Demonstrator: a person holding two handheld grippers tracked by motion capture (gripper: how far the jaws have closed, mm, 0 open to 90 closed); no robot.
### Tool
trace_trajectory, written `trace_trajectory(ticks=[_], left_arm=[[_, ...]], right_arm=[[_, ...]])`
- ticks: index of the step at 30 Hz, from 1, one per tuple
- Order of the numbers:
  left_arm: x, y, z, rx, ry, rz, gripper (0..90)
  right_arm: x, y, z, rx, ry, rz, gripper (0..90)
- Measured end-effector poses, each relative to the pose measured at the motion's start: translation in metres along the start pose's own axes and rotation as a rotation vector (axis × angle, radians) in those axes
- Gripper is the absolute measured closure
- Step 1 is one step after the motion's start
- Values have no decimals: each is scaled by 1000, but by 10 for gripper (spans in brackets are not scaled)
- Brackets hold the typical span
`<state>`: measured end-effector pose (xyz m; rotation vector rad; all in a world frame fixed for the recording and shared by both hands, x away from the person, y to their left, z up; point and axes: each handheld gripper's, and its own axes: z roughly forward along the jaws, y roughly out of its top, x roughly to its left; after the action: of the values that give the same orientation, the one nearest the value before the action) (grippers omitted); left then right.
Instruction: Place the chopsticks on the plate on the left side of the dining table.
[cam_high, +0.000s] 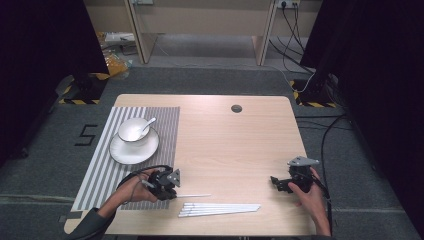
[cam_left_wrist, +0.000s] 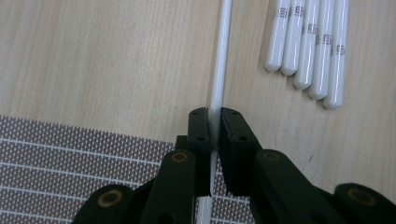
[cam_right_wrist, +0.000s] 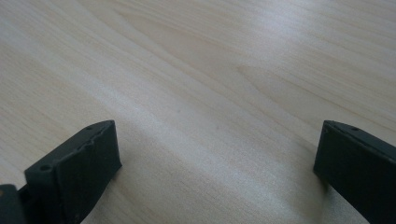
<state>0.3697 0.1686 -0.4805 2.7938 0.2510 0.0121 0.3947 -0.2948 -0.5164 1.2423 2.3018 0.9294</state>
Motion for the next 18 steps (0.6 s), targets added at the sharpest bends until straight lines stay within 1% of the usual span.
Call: trace_trajectory(ticks=[3, 7, 13, 14, 18], left_arm=[[0, 1, 0, 5, 2, 11, 844], [1, -1, 0, -6, -10, 3, 846], [1, 0, -2, 12, -19, 14, 847], [2, 0, -4, 15, -15, 20, 847], [6, -2, -13, 18, 2, 7, 847]], right_arm=[[0, 0, 0, 0, 0, 0, 4], [0, 0, 0, 0, 0, 0, 3], [0, 0, 0, 0, -1, -2, 3], [0, 0, 0, 0, -1, -1, 3], [0, 0, 0, 0, 0, 0, 3]])
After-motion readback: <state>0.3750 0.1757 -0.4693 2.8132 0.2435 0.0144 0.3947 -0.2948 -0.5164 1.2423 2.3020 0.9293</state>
